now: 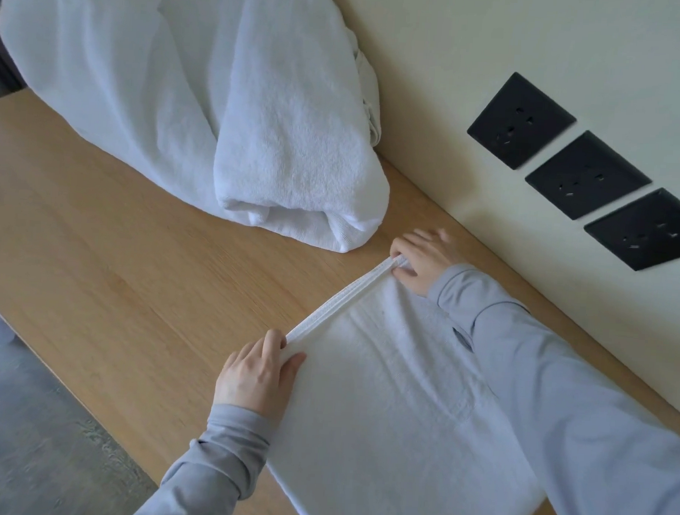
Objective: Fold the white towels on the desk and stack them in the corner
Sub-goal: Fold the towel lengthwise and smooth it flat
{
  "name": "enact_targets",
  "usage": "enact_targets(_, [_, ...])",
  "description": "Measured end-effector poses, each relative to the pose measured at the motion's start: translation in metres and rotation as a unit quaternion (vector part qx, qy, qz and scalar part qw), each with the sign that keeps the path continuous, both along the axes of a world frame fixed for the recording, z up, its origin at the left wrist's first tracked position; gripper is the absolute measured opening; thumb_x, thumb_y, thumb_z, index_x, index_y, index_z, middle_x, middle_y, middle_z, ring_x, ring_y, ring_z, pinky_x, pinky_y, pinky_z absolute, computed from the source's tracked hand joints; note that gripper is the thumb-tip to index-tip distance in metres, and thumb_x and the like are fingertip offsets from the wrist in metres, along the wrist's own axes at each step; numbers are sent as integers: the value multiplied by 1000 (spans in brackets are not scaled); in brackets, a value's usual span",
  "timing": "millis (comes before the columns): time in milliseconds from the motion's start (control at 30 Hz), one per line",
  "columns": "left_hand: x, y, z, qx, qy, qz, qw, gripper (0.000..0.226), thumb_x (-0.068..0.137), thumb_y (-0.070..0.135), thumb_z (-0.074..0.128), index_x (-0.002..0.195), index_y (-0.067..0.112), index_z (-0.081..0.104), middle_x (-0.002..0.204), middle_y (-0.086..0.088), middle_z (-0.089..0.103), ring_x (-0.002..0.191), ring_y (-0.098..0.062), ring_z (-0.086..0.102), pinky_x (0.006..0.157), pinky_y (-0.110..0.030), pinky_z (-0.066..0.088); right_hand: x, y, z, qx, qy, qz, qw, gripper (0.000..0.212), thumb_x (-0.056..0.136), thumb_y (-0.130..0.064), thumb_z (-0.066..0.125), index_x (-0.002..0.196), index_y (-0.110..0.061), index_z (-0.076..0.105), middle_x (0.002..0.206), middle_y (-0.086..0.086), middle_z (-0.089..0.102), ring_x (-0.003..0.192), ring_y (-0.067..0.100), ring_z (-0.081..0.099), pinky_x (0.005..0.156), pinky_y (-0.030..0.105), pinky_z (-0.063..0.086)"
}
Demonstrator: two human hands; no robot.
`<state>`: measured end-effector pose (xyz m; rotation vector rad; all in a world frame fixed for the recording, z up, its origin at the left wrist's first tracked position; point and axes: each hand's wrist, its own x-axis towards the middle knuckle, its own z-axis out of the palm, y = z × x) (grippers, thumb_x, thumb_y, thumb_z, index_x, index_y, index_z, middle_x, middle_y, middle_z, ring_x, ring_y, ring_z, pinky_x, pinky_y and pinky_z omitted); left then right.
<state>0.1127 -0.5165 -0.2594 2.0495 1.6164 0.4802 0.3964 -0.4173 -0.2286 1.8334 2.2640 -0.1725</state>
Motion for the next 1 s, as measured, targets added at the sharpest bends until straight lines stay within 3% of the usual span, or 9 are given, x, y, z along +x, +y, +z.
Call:
enact_targets(233, [-17, 3, -10, 69, -24, -3, 997, 55, 88, 48, 37, 58, 5, 50, 45, 0, 48, 39, -24, 45, 50, -26, 28, 21, 16, 4, -18, -47, 28, 998, 38, 85, -54, 51, 91, -18, 63, 90, -10, 58, 109, 15, 42, 104, 41, 17])
enact_targets(367, [-19, 6, -14, 28, -66, 32, 997, 53, 81, 50, 40, 61, 3, 54, 46, -4, 50, 41, -29, 50, 46, -22, 32, 19, 23, 4, -60, 157, -100, 981, 34, 71, -42, 76, 78, -17, 54, 77, -9, 51, 85, 13, 44, 76, 29, 37])
enact_targets(467, [-20, 6, -13, 78, -41, 0, 996, 68, 93, 56, 27, 60, 3, 54, 48, -4, 50, 41, -26, 50, 44, -27, 36, 16, 19, 0, -67, 254, -209, 942, 30, 70, -29, 80, 84, -16, 56, 74, -12, 50, 76, 13, 48, 60, 17, 35])
enact_targets(533, [-16, 2, -7, 121, 24, -2, 992, 56, 96, 43, 32, 70, 3, 60, 62, -7, 58, 52, -28, 56, 52, -34, 42, 11, 12, -2, 8, 268, -246, 931, 33, 75, -21, 75, 102, -14, 57, 90, -6, 55, 83, 13, 51, 67, 16, 38])
enact_targets(600, [-2, -8, -2, 160, 72, 14, 984, 28, 88, 24, 46, 93, 5, 65, 91, -12, 66, 74, -32, 63, 64, -38, 46, -7, 0, -3, 156, 208, -217, 941, 31, 83, -14, 66, 112, -8, 57, 112, 6, 56, 93, 20, 57, 82, 31, 44])
enact_targets(667, [21, -20, 2, 155, 62, -52, 985, 34, 83, 17, 52, 114, 7, 63, 119, -15, 63, 103, -34, 63, 81, -44, 46, -39, -23, -7, 266, 199, -128, 934, 25, 88, -6, 51, 110, -1, 61, 118, 14, 59, 105, 28, 58, 88, 44, 43])
enact_targets(733, [32, -28, 4, 116, 75, -132, 982, 49, 88, 30, 45, 127, 5, 56, 136, -14, 52, 124, -32, 51, 101, -44, 35, -72, -61, -20, 240, 231, 20, 943, 33, 90, -6, 40, 114, 0, 61, 126, 13, 58, 120, 25, 50, 99, 44, 37])
enact_targets(833, [21, -27, -2, 40, 127, -150, 980, 65, 94, 50, 25, 133, 4, 48, 142, -11, 43, 129, -29, 44, 109, -39, 22, -77, -112, -40, 78, 176, 169, 967, 50, 94, -26, 36, 140, -9, 40, 149, 6, 37, 141, 19, 26, 115, 43, 19])
enact_targets(1000, [12, -27, -10, 15, 137, -153, 979, 69, 95, 55, 16, 140, 7, 38, 148, -10, 35, 135, -27, 35, 110, -41, 21, 21, -73, -31, 15, -6, 9, 1000, 59, 96, -45, 18, 147, -22, 2, 157, -2, 8, 146, 17, 5, 118, 45, 9])
